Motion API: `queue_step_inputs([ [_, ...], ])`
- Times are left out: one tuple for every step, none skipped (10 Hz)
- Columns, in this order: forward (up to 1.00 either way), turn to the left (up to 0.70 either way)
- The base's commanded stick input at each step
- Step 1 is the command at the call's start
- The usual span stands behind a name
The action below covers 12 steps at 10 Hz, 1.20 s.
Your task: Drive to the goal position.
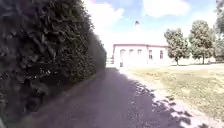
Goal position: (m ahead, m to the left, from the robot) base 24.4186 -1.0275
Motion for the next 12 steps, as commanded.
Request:
queue_step_inputs([
  [0.85, 0.0],
  [0.85, 0.0],
  [0.85, 0.0],
  [0.85, 0.0],
  [0.85, 0.0],
  [0.85, 0.0],
  [0.85, 0.0],
  [0.85, 0.0],
  [0.85, 0.0],
  [0.85, 0.0],
  [0.85, 0.0],
  [0.85, 0.0],
])
